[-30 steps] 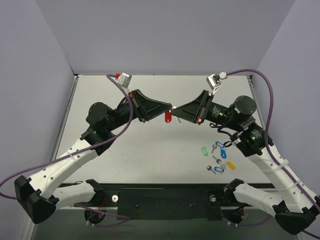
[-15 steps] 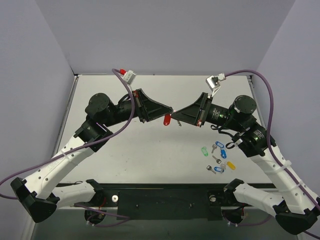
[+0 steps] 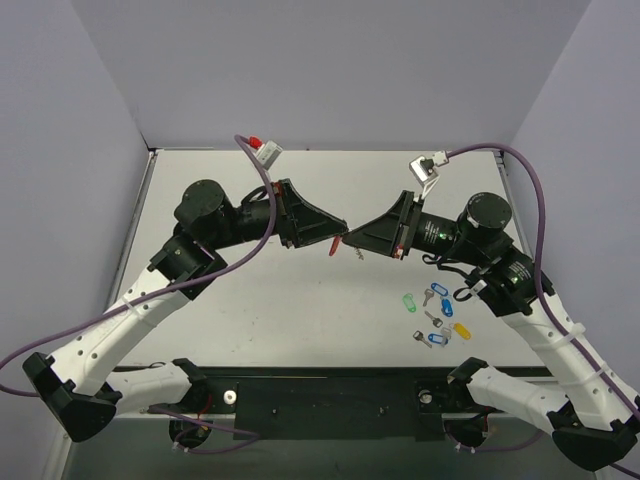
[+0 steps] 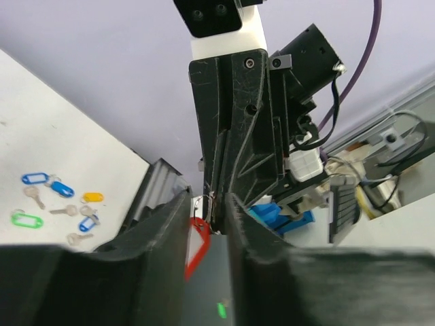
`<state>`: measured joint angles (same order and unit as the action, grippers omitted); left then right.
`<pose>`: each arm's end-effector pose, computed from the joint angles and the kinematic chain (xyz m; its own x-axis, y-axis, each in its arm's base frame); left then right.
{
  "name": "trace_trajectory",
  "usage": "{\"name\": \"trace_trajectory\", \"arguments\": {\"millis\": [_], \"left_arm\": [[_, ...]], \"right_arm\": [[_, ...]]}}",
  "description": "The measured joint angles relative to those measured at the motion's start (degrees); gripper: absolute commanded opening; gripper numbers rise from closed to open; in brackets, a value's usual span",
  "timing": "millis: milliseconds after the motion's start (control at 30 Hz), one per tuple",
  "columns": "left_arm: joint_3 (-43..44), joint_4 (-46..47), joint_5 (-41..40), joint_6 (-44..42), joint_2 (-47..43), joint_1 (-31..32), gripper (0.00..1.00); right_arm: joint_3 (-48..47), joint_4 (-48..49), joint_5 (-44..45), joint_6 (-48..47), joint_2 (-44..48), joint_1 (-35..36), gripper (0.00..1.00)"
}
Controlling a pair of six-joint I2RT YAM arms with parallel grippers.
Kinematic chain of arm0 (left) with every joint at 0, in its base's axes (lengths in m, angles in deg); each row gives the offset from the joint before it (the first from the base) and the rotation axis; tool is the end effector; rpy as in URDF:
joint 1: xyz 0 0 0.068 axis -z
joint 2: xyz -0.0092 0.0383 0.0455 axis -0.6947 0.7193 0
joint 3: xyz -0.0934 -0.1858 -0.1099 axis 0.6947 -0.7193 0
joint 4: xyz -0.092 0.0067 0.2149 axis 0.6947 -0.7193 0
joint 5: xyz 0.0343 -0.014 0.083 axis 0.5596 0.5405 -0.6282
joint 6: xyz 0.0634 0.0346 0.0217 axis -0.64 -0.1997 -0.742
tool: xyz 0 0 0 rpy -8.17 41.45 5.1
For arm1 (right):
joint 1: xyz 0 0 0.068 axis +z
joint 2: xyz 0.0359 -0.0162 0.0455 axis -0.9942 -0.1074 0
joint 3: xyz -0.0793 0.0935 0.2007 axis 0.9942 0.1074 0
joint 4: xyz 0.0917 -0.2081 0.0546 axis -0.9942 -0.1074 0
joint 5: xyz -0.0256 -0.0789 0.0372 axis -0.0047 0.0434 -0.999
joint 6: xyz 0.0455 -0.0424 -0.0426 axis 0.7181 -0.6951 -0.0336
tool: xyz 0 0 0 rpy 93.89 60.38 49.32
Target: Remove the keys from the keyring
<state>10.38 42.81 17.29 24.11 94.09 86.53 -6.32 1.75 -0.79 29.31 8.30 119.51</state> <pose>0.1637 -0.1994 0.4241 -0.7037 -0.2523 -0.6642 0.6788 0.0373 -0.7334 0.1426 0.1533 0.4343 -0.6988 0.2855 -0.6559 -0.6805 0.0172 0.7325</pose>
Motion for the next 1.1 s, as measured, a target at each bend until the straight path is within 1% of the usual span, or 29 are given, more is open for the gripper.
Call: {"name": "trace_trajectory", "arguments": {"millis": [33,100,167,400,467,500,633,900,967,1100], "left_arm": [[0.0,-0.1,-0.2,0.3,0.0,0.0,0.52],[0.0,-0.3,0.0,0.1,0.0,0.1,0.60],[0.0,-0.3,0.1,0.3,-0.1,0.4,0.63],[0.0,-0.2,-0.7,1.2,-1.3,0.5,0.62],[-0.3,0.0,-1.7,1.3,-2.1,0.5,0.60],[-0.7,0.0,-2.3,1.3,-2.6,0.5,0.58],[-2.7,0.2,-4.6,1.6,-4.8,0.3,0.54],[-7.6,1.9,-8.0,3.4,-7.0,0.1,0.54],[-8.5,2.3,-8.6,4.0,-7.0,0.1,0.52],[-9.1,3.4,-9.3,4.8,-7.0,0.1,0.46]], "right_arm": [[0.0,0.0,-0.1,-0.2,0.0,0.0,0.00],[0.0,-0.1,0.3,-0.3,-0.2,0.3,0.00],[0.0,-0.1,0.8,-0.4,-0.4,0.4,0.00],[0.0,-0.1,1.3,-0.4,-0.7,0.4,0.00],[0.0,-0.1,1.3,-0.4,-0.7,0.4,0.00],[0.0,-0.1,1.3,-0.4,-0.7,0.4,0.00],[0.0,-0.1,1.3,-0.4,-0.7,0.4,0.00],[-0.6,0.0,1.3,-0.4,-0.9,0.4,0.00],[-0.6,0.0,1.3,-0.4,-0.9,0.5,0.00],[-0.6,0.0,1.3,-0.4,-1.3,0.8,0.00]]}}
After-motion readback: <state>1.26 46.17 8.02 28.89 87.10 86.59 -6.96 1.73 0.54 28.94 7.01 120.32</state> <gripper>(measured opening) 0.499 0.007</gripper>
